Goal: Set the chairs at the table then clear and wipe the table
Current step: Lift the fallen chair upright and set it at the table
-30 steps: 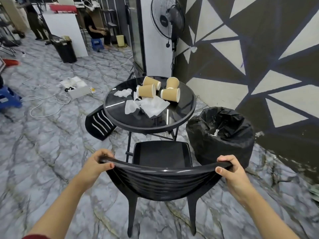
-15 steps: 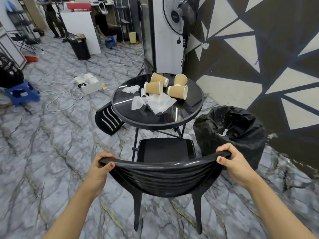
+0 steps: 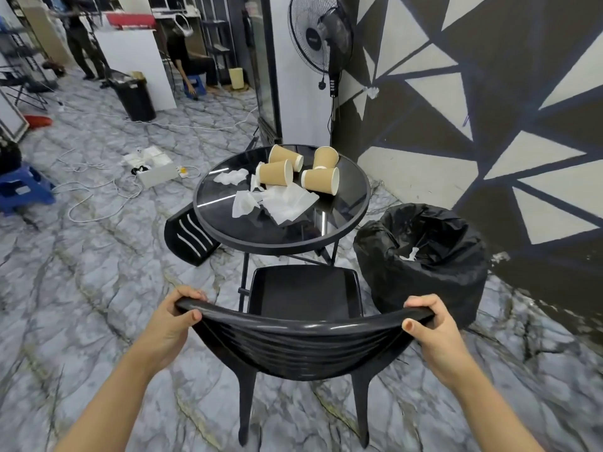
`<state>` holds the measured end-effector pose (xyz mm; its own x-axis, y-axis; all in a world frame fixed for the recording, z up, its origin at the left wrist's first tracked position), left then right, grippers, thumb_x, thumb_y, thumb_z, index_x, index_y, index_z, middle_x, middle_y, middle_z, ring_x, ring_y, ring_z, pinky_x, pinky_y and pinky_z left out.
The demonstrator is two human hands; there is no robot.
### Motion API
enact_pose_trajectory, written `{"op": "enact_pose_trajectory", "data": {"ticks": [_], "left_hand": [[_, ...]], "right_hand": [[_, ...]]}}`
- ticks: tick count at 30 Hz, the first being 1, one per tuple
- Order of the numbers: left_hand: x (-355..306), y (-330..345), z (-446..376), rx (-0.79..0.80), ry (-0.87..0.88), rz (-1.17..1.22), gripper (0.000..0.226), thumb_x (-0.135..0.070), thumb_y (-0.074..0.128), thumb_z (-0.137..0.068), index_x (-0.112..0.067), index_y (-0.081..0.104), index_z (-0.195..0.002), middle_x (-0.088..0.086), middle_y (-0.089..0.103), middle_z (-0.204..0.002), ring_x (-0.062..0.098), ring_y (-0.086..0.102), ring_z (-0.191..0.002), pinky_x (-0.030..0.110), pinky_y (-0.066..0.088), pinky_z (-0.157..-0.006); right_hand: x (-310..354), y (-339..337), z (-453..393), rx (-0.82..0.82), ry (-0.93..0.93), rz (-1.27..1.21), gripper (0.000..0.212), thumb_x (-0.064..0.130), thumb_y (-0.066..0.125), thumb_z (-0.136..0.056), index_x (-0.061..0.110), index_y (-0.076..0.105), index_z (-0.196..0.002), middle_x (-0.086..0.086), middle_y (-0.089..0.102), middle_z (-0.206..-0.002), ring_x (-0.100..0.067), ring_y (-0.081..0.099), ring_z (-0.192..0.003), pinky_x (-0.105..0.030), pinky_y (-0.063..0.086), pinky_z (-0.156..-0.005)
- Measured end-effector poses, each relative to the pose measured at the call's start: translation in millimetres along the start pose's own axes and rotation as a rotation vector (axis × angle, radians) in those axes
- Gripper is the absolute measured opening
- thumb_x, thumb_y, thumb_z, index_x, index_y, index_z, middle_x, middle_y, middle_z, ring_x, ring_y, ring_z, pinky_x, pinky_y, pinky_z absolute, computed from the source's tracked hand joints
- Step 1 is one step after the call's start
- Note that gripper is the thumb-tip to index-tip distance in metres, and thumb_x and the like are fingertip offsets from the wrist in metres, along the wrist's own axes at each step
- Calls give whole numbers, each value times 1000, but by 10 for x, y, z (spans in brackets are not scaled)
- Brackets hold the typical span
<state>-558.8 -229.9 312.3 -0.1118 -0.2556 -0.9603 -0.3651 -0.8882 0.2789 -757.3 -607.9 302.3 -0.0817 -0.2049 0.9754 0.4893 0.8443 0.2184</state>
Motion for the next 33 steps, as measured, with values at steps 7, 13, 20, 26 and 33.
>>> {"op": "enact_pose_trajectory", "data": {"ticks": [7, 13, 20, 26, 33], "left_hand": [[82, -200, 25, -20, -23, 43, 58, -43, 95, -19, -23, 64, -64, -5, 65, -70, 7, 63, -70, 13, 50, -63], [89, -246, 119, -33, -64, -7, 74, -43, 95, -19, -14, 58, -76, 0, 64, -78, 9, 64, -73, 15, 51, -65], [39, -176, 163, 3, -148, -96, 85, -45, 95, -19, -9, 51, -83, 5, 61, -86, 10, 64, -74, 17, 52, -68], [37, -165, 208, 58, -203, -112, 82, -43, 95, -25, -11, 52, -86, 8, 58, -93, 15, 61, -82, 19, 52, -73], [37, -148, 226, 62, -253, -135, 81, -41, 95, -25, -12, 52, -86, 9, 57, -101, 20, 54, -94, 30, 40, -87]], "right_hand": [[-32, 217, -41, 53, 4, 1, 32, -3, 63, -58, 28, 66, -66, -8, 48, -96, 1, 60, -70, -14, 50, -61], [-44, 240, -29, 75, 33, 9, 22, 8, 73, -56, 24, 66, -71, -4, 54, -97, 0, 62, -71, -15, 51, -60], [-7, 228, -21, 64, 35, 52, 51, 44, 93, -28, 29, 66, -68, 10, 66, -78, -2, 62, -68, -16, 52, -60], [10, 222, -4, 56, 44, 66, 57, 49, 92, -21, 30, 66, -68, 12, 65, -74, -3, 62, -68, -17, 52, -61], [18, 224, -1, 51, 50, 96, 30, 25, 86, -46, 30, 68, -69, 1, 64, -85, 0, 63, -71, -14, 52, -64]]}}
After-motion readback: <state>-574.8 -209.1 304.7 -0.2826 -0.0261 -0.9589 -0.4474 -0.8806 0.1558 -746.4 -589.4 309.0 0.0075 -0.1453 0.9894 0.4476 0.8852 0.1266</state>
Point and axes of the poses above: each hand's wrist, its own z-axis away from the middle knuckle, its own y-axis out of the palm, x = y × z, the point moved 10 cm from there along -z, towards the middle knuckle
